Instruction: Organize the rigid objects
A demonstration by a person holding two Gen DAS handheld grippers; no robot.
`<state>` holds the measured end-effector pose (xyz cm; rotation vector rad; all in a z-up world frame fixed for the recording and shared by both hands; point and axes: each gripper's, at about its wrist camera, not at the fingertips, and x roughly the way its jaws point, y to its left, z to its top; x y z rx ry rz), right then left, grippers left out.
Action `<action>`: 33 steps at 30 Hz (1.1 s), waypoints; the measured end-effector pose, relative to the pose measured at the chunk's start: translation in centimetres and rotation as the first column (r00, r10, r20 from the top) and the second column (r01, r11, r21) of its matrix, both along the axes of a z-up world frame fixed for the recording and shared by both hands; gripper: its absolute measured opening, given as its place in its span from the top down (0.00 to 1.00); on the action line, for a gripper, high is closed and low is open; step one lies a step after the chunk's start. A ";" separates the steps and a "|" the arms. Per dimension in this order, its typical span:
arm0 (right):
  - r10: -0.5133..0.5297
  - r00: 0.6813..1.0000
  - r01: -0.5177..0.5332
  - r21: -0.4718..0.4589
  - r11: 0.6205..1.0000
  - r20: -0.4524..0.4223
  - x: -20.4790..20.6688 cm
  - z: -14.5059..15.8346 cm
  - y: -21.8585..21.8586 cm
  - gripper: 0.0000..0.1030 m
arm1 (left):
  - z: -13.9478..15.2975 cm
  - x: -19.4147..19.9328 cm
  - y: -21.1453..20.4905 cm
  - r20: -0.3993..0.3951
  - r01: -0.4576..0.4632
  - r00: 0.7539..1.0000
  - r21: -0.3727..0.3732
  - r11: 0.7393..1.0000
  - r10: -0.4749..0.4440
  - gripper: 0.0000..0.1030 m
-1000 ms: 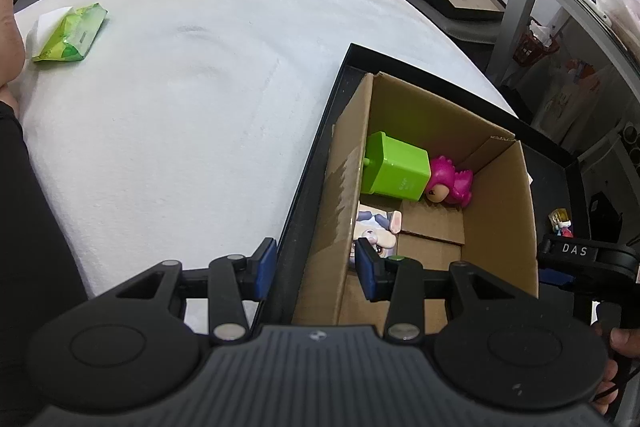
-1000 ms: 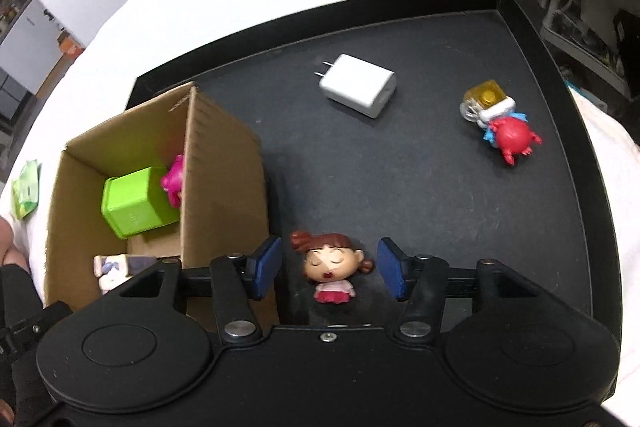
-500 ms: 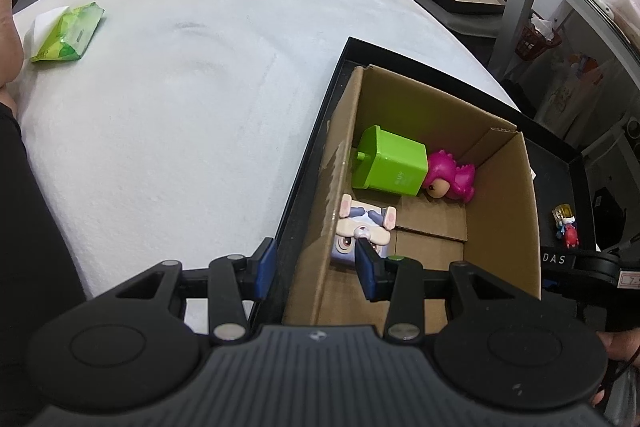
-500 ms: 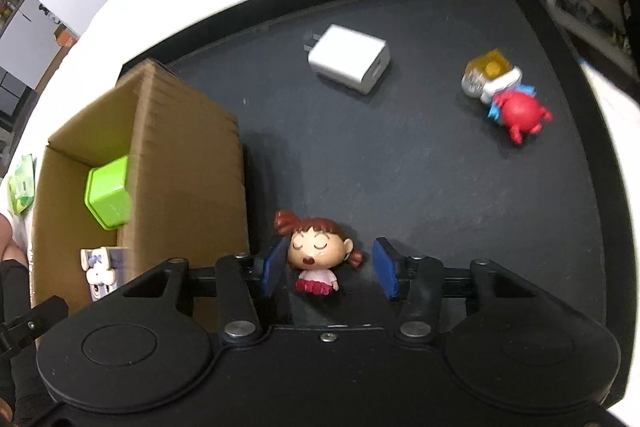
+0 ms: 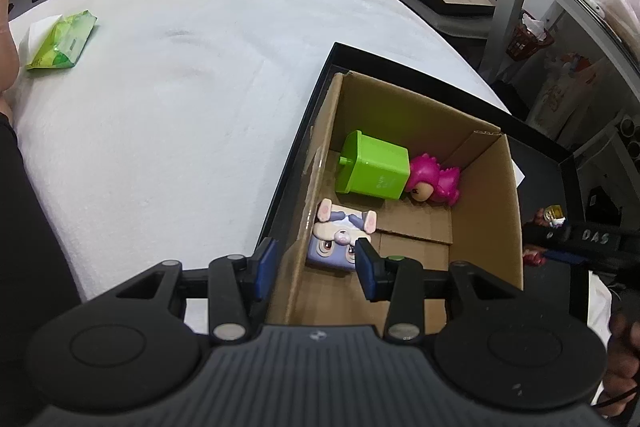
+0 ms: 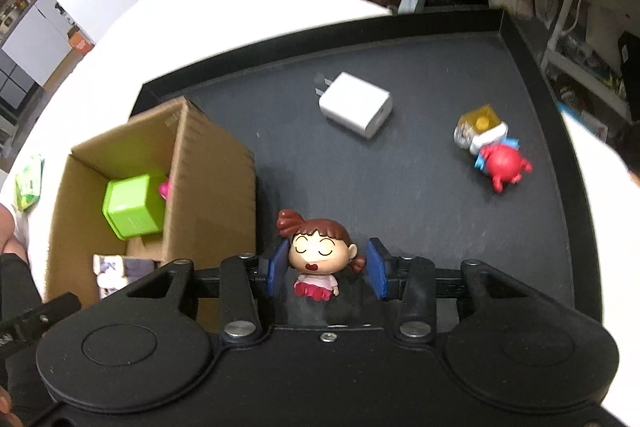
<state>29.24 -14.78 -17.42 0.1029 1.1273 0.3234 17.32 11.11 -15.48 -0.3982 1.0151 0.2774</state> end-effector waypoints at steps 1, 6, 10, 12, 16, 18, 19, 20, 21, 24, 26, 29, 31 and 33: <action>0.001 1.000 -0.001 0.004 1.000 0.009 0.0 0.4 0.0 0.60 | 0.0 0.0 0.0 0.001 0.001 1.000 -0.001 1.000 -0.001 0.60; 0.017 0.998 -0.018 0.019 1.000 0.055 0.2 2.8 0.4 0.60 | 0.1 -0.2 0.2 0.005 0.000 1.000 -0.006 1.000 0.000 0.60; 0.028 0.995 -0.031 0.029 0.999 0.093 0.1 4.5 1.2 0.60 | 0.0 -0.5 0.7 0.007 -0.013 1.000 -0.009 1.000 0.013 0.60; 0.036 0.994 -0.041 0.038 0.998 0.107 0.0 5.3 1.7 0.60 | -0.1 -0.6 0.9 0.010 -0.018 1.000 -0.013 1.000 0.018 0.60; 0.065 0.988 -0.073 0.050 0.996 0.137 -0.5 7.1 2.9 0.60 | -0.1 -0.9 1.1 0.025 -0.022 0.999 -0.013 1.000 0.023 0.61; 0.081 0.986 -0.090 0.058 0.994 0.144 -0.8 7.6 3.5 0.60 | -0.2 -1.0 1.3 0.032 -0.024 0.999 -0.025 0.999 0.025 0.61; 0.093 0.985 -0.102 0.061 0.993 0.145 -0.9 7.8 3.9 0.60 | -0.4 -1.1 1.4 0.033 -0.027 0.999 -0.038 0.999 0.028 0.63; 0.103 0.984 -0.113 0.062 0.992 0.146 -1.0 8.0 4.4 0.60 | -0.5 -1.2 1.5 0.034 -0.027 0.999 -0.053 0.998 0.029 0.65; 0.114 0.982 -0.125 0.061 0.990 0.148 -1.2 8.1 4.8 0.60 | -0.6 -1.2 1.6 0.036 -0.028 0.999 -0.061 0.998 0.031 0.65; 0.142 0.979 -0.152 0.060 0.987 0.144 -1.5 8.0 6.0 0.60 | -0.8 -1.4 1.8 0.039 -0.030 0.999 -0.067 0.997 0.033 0.67; 0.156 0.978 -0.165 0.055 0.985 0.138 -1.8 7.7 6.7 0.60 | -0.9 -1.4 2.1 0.037 -0.029 0.999 -0.082 0.996 0.032 0.71; 0.171 0.977 -0.178 0.046 0.983 0.126 -2.1 7.2 7.6 0.60 | -1.0 -1.6 2.4 0.042 -0.032 0.998 -0.104 0.994 0.037 0.79; 0.180 0.977 -0.185 0.037 0.982 0.118 -2.3 6.7 8.2 0.60 | -1.1 -1.6 2.7 0.048 -0.037 0.998 -0.118 0.992 0.043 0.82; 0.187 0.976 -0.192 0.030 0.981 0.109 -2.4 6.3 8.8 0.60 | -1.2 -1.7 2.7 0.053 -0.038 0.998 -0.131 0.991 0.045 0.83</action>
